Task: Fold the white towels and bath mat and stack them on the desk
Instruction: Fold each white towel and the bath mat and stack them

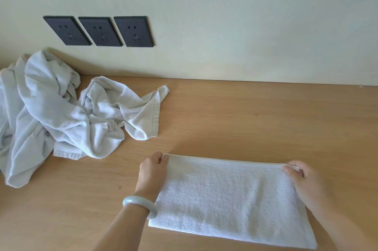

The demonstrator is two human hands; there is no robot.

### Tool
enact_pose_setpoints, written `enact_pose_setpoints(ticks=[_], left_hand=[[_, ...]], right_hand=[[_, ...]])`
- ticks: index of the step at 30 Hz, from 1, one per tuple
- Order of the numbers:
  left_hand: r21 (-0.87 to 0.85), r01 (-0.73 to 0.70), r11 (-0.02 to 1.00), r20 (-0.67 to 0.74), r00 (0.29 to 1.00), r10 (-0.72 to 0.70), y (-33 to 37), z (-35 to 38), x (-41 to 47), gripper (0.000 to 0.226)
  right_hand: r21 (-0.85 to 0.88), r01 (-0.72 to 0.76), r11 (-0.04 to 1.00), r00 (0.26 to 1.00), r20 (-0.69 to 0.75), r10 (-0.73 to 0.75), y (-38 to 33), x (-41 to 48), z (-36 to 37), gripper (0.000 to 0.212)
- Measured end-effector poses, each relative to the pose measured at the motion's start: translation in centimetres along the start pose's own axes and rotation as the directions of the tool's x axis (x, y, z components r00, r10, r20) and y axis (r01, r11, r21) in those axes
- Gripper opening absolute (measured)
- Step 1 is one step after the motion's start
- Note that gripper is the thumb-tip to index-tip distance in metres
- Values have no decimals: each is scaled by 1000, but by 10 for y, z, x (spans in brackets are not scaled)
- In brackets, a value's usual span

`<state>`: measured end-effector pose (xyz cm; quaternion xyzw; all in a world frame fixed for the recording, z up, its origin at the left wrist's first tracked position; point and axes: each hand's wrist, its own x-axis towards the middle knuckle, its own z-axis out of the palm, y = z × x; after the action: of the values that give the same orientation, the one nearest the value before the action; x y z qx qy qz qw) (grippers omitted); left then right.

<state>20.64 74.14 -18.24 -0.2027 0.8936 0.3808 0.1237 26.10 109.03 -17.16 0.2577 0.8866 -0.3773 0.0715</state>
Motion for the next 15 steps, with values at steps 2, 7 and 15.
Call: enact_pose_setpoints(ticks=[2,7,15], left_hand=[[39,-8,999,-25,1000,9,4,2,0,34],[112,-24,993,-101,994,35,8,8,-3,33],[81,24,996,-118,993,-14,13,9,-9,30]], right_hand=[[-28,2,1000,999,-42,-3,-1,-1,4,11],[-291,49,955,962,-243,-124,11,-11,17,17],[-560,350,750,808,-224,-544,-18,-32,55,42]])
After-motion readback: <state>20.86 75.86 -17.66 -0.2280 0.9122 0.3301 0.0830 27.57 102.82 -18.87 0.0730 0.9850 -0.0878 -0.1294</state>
